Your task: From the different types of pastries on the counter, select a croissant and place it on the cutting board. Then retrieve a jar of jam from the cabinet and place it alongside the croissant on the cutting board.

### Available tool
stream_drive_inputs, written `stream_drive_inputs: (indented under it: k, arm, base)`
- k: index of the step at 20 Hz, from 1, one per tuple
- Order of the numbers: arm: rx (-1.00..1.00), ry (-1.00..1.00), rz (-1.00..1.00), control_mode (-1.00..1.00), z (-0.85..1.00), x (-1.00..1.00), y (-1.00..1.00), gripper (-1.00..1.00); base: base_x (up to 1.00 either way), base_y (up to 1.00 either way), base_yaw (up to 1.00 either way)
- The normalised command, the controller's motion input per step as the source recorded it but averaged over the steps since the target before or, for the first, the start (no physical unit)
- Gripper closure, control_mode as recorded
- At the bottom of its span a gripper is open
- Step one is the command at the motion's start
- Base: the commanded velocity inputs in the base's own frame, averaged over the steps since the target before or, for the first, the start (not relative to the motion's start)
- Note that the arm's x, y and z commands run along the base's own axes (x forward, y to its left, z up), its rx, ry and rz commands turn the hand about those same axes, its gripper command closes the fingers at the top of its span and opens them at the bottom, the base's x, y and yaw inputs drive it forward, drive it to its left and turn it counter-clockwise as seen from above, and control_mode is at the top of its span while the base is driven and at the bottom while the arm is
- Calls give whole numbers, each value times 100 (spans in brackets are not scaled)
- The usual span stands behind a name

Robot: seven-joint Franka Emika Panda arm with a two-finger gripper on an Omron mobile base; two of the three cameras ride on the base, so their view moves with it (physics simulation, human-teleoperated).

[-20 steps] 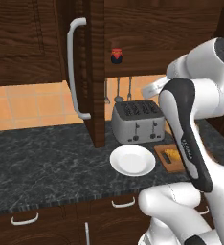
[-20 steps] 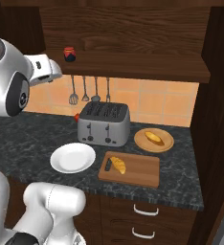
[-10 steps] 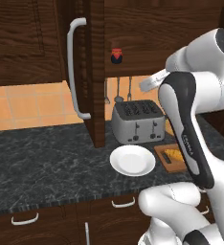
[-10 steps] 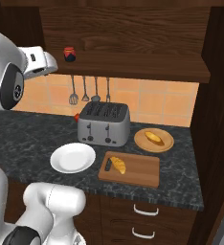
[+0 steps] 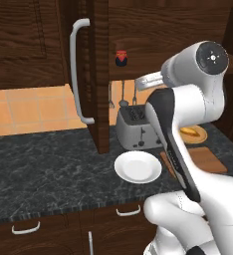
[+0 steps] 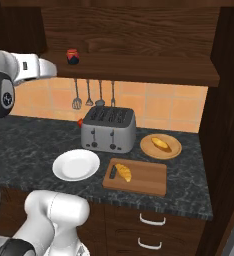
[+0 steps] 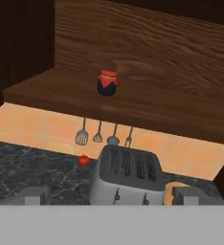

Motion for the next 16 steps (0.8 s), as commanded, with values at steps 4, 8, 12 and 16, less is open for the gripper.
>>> stream_drive_inputs:
  k: [4, 8, 12, 16]
  arm:
    - [4, 0, -4, -100, 3, 3, 0, -100]
    - [17, 0, 5, -100, 21, 50, -1, -100]
    - [18, 0, 7, -100, 9, 52, 0, -100]
    - [0, -1, 0, -100, 0, 11, 0, -100]
  base:
    - [0, 0, 0]
    - [0, 0, 0]
    - [0, 0, 0]
    - [0, 0, 0]
